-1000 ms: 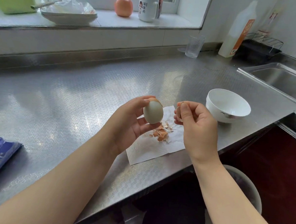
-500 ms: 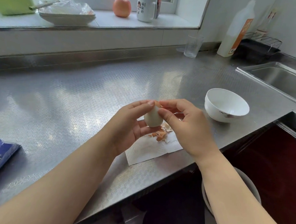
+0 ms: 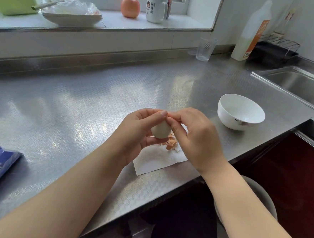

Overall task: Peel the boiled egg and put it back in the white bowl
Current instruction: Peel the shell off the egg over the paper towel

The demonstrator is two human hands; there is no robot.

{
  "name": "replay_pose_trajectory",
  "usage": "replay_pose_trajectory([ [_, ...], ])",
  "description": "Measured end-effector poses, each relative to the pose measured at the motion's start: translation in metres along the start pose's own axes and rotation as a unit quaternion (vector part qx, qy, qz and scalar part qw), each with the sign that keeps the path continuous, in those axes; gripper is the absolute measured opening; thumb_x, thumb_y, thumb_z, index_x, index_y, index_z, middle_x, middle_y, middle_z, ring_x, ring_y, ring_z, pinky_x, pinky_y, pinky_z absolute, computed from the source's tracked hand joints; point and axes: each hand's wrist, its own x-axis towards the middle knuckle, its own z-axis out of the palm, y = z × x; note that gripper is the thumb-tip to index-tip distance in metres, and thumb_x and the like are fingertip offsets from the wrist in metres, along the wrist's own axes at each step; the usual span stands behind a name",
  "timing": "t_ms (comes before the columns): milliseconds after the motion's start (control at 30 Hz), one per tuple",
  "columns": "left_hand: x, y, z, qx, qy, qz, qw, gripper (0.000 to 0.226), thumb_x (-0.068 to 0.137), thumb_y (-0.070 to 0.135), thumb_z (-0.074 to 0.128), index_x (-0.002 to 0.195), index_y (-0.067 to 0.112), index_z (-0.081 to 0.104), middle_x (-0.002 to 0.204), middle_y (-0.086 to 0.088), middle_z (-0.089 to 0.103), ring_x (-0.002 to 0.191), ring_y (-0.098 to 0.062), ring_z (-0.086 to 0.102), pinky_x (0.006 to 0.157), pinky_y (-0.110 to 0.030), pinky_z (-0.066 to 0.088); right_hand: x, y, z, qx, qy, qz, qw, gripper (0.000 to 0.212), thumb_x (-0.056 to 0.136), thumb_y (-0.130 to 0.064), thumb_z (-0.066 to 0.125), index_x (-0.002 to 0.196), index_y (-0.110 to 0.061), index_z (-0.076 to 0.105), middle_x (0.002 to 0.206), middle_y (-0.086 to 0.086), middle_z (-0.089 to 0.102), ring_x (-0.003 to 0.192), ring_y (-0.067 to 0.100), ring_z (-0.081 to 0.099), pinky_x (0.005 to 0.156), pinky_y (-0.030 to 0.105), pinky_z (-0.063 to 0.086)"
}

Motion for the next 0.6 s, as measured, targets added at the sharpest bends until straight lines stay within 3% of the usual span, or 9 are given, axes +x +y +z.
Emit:
replay_pose_trajectory([
  [200, 0.0, 0.002, 0.001, -0.033, -0.014, -0.014, 0.999, 0.034, 0.084, 0.019, 0.072, 0.112, 0.0, 0.067, 0.093, -0.013, 0.074, 0.08, -0.027, 0.072, 0.072, -0.036, 0.061, -0.007, -0.003, 0.011, -0.071, 0.084, -0.033, 0.993, 0.014, 0.093, -0.011, 0.06, 0.087, 0.0, 0.068, 0.081, 0.01, 0.068, 0.073, 0.026, 0.061, 0.072, 0.027, 0.047],
  [300, -0.001, 0.002, 0.002, -0.048, -0.027, -0.015, 0.998, 0.036, 0.087, 0.016, 0.07, 0.116, -0.004, 0.065, 0.098, -0.015, 0.072, 0.082, -0.028, 0.07, 0.076, -0.038, 0.061, -0.007, -0.008, 0.015, -0.043, 0.103, 0.023, 0.993, 0.019, 0.093, -0.014, 0.054, 0.088, 0.001, 0.064, 0.081, 0.011, 0.064, 0.072, 0.023, 0.058, 0.071, 0.02, 0.04],
  [467, 0.0, 0.003, 0.001, -0.081, -0.021, -0.023, 0.996, 0.023, 0.083, 0.015, 0.072, 0.103, 0.003, 0.073, 0.106, -0.017, 0.067, 0.096, -0.036, 0.068, 0.072, -0.038, 0.061, -0.011, -0.004, 0.008, 0.034, 0.084, 0.145, 0.985, 0.016, 0.097, -0.019, 0.051, 0.095, -0.006, 0.06, 0.088, 0.003, 0.062, 0.077, 0.01, 0.053, 0.069, 0.006, 0.037],
  [600, 0.001, 0.004, -0.001, -0.083, -0.016, -0.019, 0.996, 0.017, 0.086, 0.016, 0.071, 0.1, 0.007, 0.076, 0.107, -0.012, 0.064, 0.089, -0.031, 0.07, 0.075, -0.038, 0.061, -0.015, 0.006, -0.004, 0.036, 0.055, 0.19, 0.98, 0.01, 0.096, -0.02, 0.056, 0.094, -0.014, 0.063, 0.087, -0.004, 0.062, 0.079, 0.008, 0.055, 0.071, 0.007, 0.038],
])
